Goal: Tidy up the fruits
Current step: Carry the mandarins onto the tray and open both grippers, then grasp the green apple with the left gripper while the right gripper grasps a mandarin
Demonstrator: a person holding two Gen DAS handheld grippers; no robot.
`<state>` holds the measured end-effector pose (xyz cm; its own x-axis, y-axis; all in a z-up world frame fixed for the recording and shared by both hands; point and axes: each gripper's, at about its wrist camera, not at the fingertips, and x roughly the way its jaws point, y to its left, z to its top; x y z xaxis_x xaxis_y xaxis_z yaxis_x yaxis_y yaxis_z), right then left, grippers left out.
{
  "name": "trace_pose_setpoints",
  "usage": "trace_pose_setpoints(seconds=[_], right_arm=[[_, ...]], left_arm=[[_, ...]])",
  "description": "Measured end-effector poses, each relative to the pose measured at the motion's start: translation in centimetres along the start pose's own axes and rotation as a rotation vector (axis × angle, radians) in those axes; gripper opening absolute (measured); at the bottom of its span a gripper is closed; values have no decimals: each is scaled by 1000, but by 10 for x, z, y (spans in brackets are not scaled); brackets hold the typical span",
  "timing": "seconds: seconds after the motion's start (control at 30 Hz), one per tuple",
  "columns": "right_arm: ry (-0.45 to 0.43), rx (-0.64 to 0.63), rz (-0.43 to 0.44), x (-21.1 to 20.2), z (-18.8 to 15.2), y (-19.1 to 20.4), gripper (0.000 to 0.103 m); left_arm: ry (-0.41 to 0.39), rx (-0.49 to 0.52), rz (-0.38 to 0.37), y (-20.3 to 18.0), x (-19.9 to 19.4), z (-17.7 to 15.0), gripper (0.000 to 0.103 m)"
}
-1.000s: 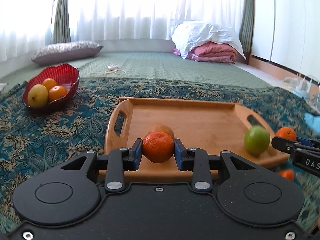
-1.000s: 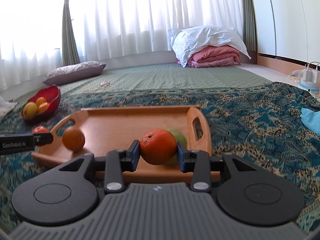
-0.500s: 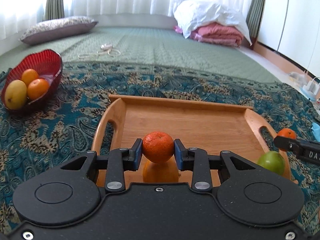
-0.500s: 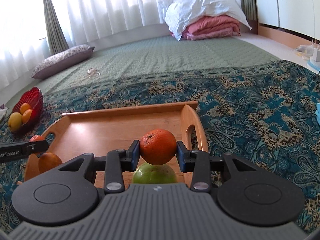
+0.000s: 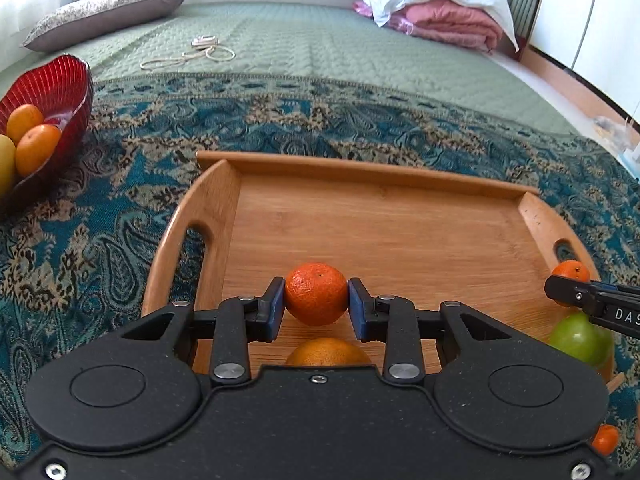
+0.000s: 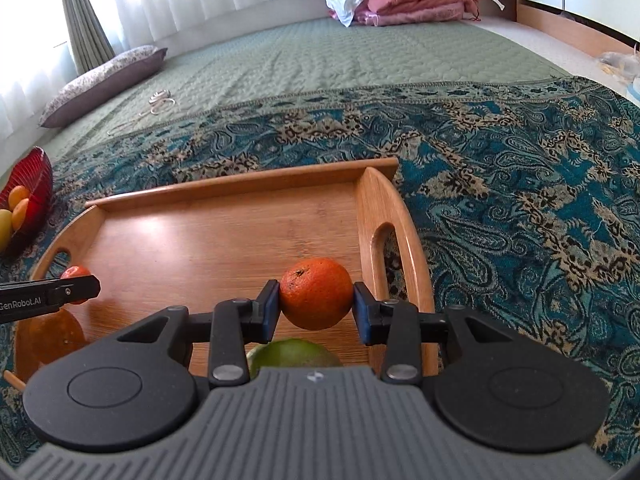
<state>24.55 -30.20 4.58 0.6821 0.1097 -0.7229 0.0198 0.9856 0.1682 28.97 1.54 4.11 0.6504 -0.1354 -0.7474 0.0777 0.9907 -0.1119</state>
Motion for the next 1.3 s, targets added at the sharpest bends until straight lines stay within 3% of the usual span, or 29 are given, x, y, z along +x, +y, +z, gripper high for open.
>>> trace_pose_setpoints(seconds=[0.6,0.73,0.83,0.87,1.0,1.17,1.3], right_arm=[[37,45,3,11,1,-3,43],[32,52,25,9,0,-3,53],[18,62,48,4,-2,-5,55],[11,65,53,2,-2,-6,63],[-35,63,84,-12,-5,-9,72],[-107,45,128,-34,-11,-12,87],[-159,19,156,-53,-21,-12,90]], left_arm=[[9,2,4,1,7,-2,32],[-3,-2,1,2,4,-2,32],[-24,3,-5,2,-3,-2,43],[-33,2,-9,2,-6,-2,45],[-64,16,-19,2,-20,-5,51],[-124,47,-28,-1,-44,-16,70],[-175,58,-64,-3,-69,-31,81]])
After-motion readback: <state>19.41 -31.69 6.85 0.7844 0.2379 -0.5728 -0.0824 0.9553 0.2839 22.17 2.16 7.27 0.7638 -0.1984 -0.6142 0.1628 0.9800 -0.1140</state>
